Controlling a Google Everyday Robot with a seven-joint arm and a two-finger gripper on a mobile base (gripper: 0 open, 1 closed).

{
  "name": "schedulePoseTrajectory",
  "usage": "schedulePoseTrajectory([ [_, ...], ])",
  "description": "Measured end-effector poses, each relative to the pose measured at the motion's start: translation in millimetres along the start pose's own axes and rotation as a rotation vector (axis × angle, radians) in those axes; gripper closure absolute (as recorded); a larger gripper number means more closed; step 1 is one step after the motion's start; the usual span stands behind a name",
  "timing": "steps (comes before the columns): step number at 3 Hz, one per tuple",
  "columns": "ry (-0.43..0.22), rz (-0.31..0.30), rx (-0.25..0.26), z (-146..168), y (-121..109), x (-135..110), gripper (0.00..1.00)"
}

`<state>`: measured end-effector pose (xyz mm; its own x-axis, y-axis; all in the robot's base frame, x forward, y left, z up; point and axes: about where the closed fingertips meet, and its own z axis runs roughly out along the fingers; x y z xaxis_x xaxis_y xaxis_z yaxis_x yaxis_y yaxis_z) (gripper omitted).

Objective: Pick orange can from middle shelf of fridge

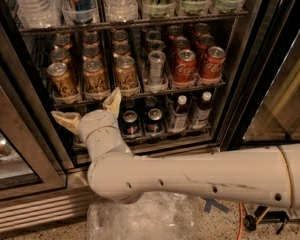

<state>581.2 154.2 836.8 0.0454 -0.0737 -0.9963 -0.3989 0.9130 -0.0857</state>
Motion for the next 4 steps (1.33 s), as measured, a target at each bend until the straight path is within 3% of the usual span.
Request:
schedulePoseTrajectory([
  [1,0.000,0.000,0.000,0.0,0.0,0.0,0.12],
  [2,0.000,0.000,0.000,0.0,0.0,0.0,0.12],
  [4,0.000,0.000,0.000,0.1,0.1,0.0,0.28],
])
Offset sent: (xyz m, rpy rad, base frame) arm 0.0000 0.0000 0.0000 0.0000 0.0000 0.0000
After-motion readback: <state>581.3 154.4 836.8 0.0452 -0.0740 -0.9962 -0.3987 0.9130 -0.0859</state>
